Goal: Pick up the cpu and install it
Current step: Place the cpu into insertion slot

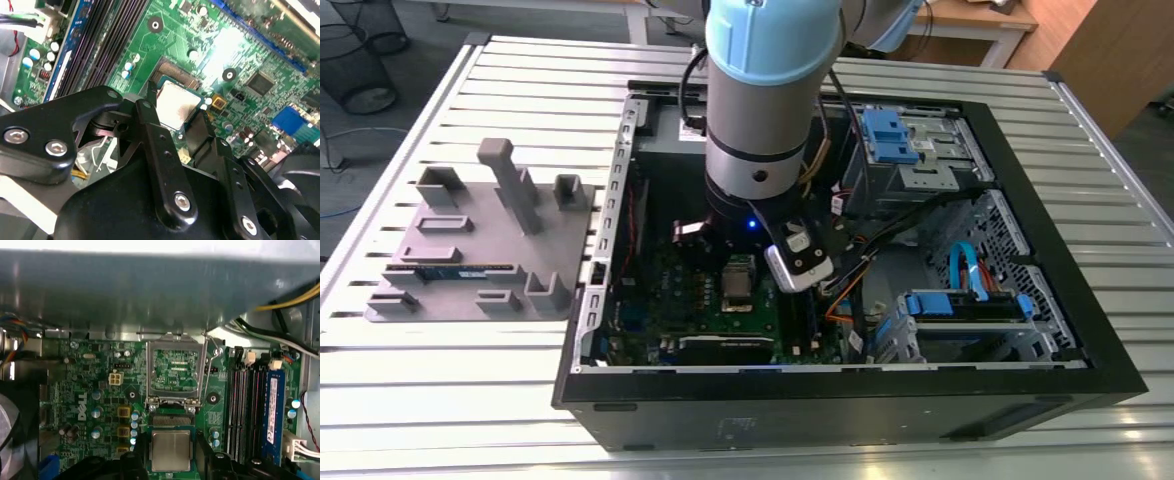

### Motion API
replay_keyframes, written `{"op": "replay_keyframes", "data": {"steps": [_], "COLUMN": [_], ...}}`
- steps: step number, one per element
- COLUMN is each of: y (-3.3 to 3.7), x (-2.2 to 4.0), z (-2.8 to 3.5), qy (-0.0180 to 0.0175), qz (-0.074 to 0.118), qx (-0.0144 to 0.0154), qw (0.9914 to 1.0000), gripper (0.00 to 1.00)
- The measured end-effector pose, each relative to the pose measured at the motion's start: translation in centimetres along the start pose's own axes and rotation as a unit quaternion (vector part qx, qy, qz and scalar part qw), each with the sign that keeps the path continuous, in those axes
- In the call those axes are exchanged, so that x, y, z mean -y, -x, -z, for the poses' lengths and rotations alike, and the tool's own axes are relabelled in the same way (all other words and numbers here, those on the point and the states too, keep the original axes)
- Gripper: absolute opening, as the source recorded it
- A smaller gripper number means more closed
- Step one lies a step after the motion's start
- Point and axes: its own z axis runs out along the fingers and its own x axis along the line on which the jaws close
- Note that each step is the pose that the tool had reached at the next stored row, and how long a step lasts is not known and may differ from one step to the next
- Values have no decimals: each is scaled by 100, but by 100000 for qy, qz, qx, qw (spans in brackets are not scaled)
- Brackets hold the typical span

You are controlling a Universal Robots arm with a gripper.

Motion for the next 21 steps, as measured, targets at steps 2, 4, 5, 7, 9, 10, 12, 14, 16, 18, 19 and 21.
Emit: {"op": "replay_keyframes", "data": {"steps": [2,4,5,7,9,10,12,14,16,18,19,21], "y": [2,6,9,17,19,20,20,20,20,21,21,21], "x": [22,38,44,51,52,52,52,52,51,51,51,51], "z": [-14,-27,-33,-43,-49,-53,-53,-54,-59,-76,-86,-106], "qy": [2,6,3,15,4,4,7,26,53,47,33,40], "qz": [-94,-176,-216,-262,-282,-282,-275,-275,-276,-275,-275,-274], "qx": [-2,-2,-4,0,-4,-5,-11,-6,4,0,-5,-4], "qw": [100000,100000,100000,100000,100000,100000,100000,100000,100000,100000,100000,100000], "gripper": [47,47,47,47,47,47,47,47,47,47,47,47]}}
